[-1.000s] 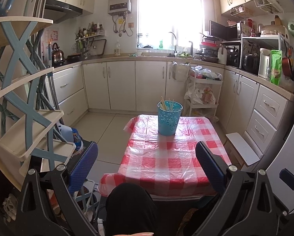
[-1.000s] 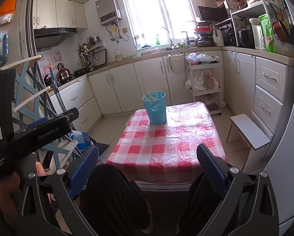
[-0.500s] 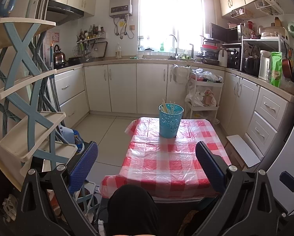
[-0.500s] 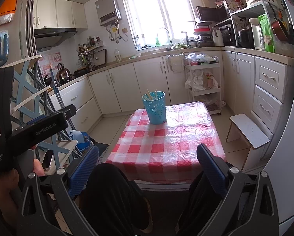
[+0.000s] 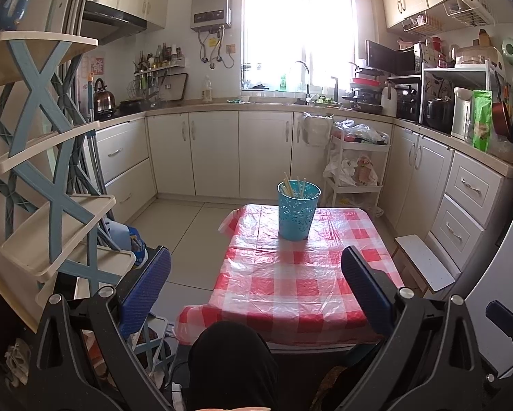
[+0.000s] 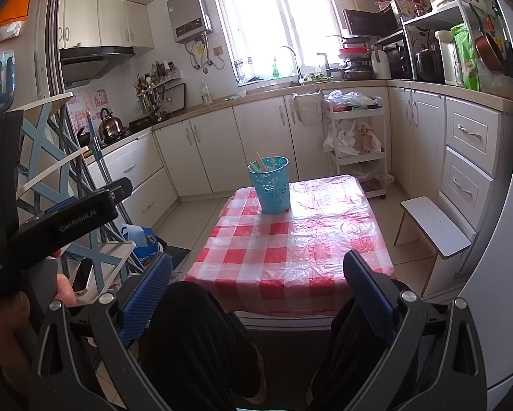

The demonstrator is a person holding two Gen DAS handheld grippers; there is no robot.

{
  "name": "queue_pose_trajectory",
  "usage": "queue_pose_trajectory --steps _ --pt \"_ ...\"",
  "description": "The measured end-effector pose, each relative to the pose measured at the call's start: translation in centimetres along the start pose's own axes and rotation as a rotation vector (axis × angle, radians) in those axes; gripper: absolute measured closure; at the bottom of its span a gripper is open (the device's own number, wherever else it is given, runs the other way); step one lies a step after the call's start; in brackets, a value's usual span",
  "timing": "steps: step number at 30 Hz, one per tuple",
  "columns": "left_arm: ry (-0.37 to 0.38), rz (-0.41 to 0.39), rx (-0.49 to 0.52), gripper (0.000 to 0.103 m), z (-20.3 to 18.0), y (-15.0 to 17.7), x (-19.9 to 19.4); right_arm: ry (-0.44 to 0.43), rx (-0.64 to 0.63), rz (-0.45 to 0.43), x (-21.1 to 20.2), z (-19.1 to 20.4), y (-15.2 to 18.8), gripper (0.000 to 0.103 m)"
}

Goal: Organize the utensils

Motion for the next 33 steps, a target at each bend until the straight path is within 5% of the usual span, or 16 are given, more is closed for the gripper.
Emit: queue_pose_trajectory --steps 33 --pt "0.001 0.0 0.005 0.007 -0.09 -0.13 -0.21 0.002 -0.002 0.001 0.14 0.33 0.16 0.007"
Point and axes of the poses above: each gripper's, at about its wrist camera, not at the fingertips, and x roughly the way its jaws point, z to its left, y to its underside, the point moved 5 cm from there along x, roughly the way its jaws point, and after that the axes turned 9 degrees about -y, right-handed, at the moved point
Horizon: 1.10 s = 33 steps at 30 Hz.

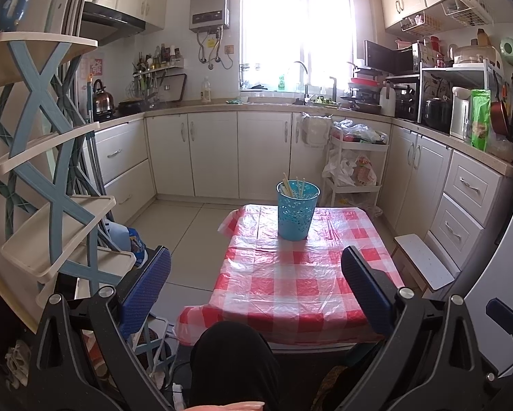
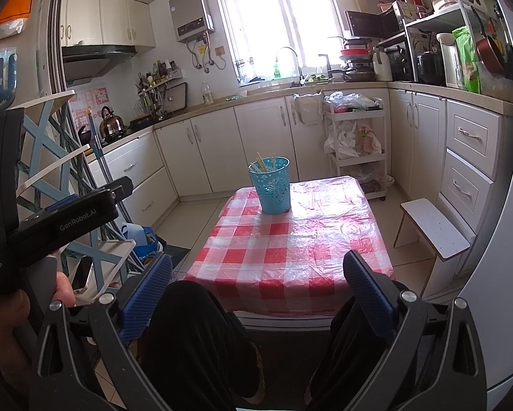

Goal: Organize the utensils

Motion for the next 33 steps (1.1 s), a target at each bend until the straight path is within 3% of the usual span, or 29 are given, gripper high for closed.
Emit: queue_pose_trajectory --steps 33 --pt "-0.005 -0.02 -0.003 0.007 0.47 0.09 -0.15 0.001 0.001 0.003 0.07 0.18 -0.06 0.007"
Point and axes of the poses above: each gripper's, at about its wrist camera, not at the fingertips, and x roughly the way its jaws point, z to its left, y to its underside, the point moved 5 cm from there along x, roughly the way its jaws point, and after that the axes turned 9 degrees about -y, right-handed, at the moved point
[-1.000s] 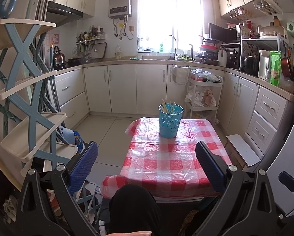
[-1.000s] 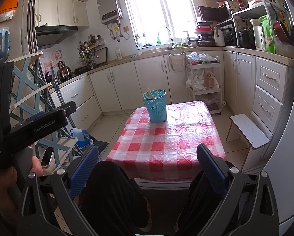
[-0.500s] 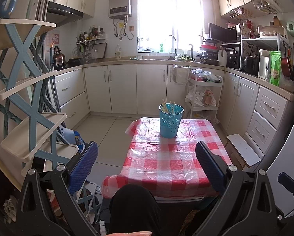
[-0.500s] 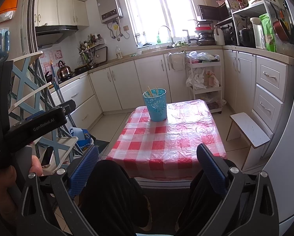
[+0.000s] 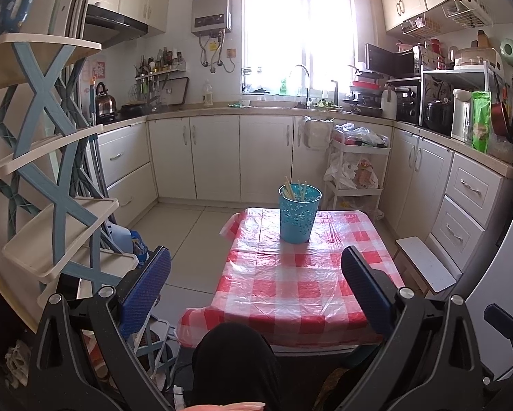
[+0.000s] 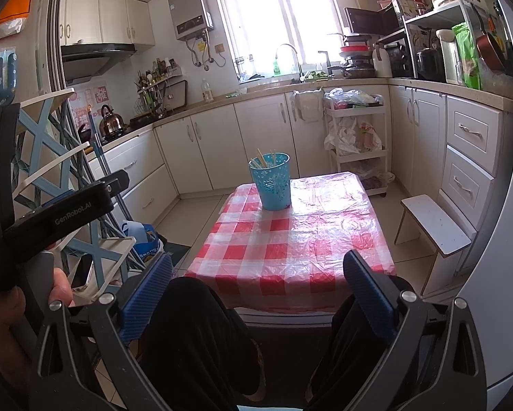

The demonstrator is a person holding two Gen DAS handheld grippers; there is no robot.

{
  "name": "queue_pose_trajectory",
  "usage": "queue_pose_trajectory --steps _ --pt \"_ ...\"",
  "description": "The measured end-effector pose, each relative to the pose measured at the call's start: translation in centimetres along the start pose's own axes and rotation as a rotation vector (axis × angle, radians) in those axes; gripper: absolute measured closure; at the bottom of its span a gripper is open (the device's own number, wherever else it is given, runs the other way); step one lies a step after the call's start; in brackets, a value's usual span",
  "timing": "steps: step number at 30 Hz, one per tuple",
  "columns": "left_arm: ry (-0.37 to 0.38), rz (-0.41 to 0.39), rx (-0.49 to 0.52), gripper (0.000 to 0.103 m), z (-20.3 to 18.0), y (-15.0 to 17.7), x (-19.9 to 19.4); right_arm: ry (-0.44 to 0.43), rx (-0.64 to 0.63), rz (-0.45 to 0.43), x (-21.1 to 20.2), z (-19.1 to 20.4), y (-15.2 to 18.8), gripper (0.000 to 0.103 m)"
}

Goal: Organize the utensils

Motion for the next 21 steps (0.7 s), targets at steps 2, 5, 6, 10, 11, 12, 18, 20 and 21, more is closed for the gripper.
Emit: queue_pose_trajectory --steps 2,5,6,10,11,12,18,20,21 --pt "0.001 0.001 -0.002 0.007 0.0 0.1 0.0 0.0 0.0 0.0 0.0 0.0 0.0 0.007" --pt "0.009 0.007 -0.022 0.007 0.3 0.3 0.1 0.001 0.0 -0.001 0.0 0.0 0.0 0.007" --pt "0.021 0.008 -0.027 0.007 0.3 0.5 0.0 0.002 0.0 -0.002 -0.1 0.0 0.0 0.007" --pt "0.044 0.034 -0.033 0.007 0.5 0.6 0.5 0.002 -0.005 -0.006 -0.2 0.3 0.9 0.007" --pt "0.042 0.031 -0.026 0.007 0.4 0.6 0.5 0.003 -0.007 -0.008 -0.2 0.3 1.1 0.007" --pt "0.042 0.027 -0.024 0.007 0.4 0.7 0.5 0.003 -0.008 -0.009 -0.3 0.3 1.2 0.007" --pt "0.066 0.039 -0.016 0.007 -0.2 0.9 0.3 0.003 -0.009 -0.01 -0.4 0.4 1.4 0.007" --pt "0.063 0.037 -0.01 0.007 -0.4 1.0 0.2 0.003 -0.009 -0.01 -0.3 0.4 1.1 0.007" --pt "0.056 0.033 -0.005 0.007 -0.4 1.0 0.1 0.003 -0.009 -0.011 -0.3 0.4 1.2 0.007"
Point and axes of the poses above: each gripper's, at about its wrist camera, not at the fingertips, and x roughly the way its jaws point, z to its left, y to its underside, the point moved 5 cm from there along x, roughly the way its jaws point, and after that the axes turned 9 degrees about -y, right-handed, at the moved point
